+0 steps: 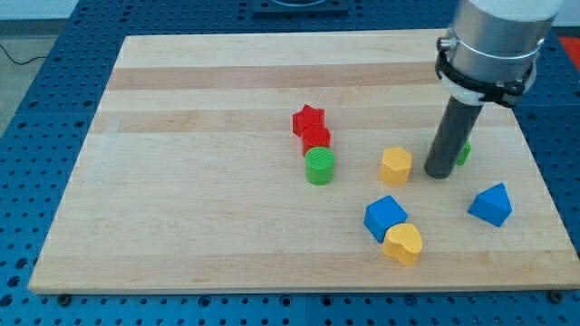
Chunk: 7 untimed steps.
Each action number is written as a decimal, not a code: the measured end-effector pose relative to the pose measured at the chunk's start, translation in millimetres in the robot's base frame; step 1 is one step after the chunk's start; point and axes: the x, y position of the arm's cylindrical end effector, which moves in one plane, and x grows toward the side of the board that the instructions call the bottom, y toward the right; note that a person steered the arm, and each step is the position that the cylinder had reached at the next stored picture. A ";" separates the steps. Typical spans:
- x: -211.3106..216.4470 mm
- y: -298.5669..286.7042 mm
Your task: Slightly push the green star towards top diagnol to the yellow hexagon
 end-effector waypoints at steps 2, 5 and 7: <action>-35.2 19.5; -49.0 29.1; -79.0 71.3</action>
